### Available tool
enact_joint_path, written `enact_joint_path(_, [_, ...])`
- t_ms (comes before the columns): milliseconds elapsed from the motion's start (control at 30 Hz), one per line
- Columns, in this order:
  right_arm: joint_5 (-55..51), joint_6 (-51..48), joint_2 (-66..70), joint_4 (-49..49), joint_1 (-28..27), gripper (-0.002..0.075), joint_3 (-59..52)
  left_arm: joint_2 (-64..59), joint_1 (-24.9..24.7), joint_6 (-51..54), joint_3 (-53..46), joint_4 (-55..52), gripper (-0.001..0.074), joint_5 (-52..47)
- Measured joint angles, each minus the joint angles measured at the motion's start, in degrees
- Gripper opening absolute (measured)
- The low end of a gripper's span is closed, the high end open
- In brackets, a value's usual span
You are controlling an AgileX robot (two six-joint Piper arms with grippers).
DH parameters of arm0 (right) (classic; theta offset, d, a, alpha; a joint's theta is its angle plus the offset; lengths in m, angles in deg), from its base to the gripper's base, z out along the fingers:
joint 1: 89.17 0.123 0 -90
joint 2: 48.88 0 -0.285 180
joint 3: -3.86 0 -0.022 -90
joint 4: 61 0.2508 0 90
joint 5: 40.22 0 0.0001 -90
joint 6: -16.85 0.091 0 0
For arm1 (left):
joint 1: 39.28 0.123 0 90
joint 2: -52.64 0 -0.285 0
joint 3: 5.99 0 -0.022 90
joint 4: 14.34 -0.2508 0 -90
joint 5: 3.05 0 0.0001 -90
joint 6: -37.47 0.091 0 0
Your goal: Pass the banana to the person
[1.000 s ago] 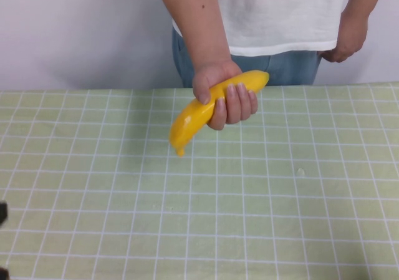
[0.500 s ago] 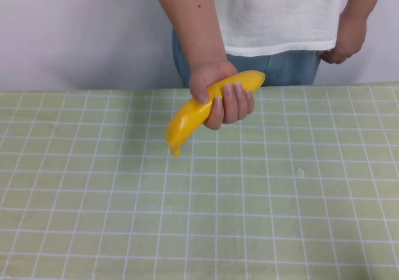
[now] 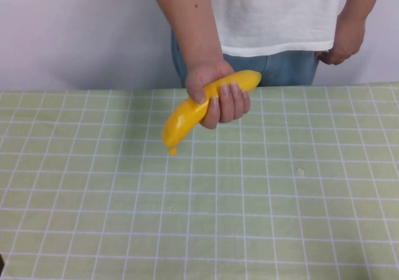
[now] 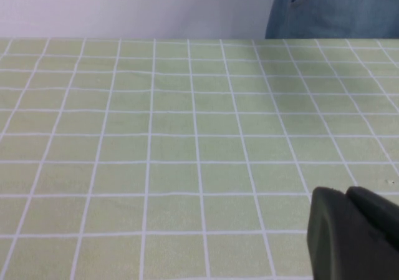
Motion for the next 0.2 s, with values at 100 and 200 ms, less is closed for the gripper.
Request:
enact_joint_path(100, [0.0,0.0,0.0,0.0,0.0,-0.0007,0.0,0.0,0.0,-0.09,0.0,0.0,-0.0003,-0.21])
enact_joint_path(200, [0.0,0.0,0.0,0.0,0.0,-0.0007,0.0,0.0,0.0,-0.09,0.0,0.0,-0.0003,-0.21])
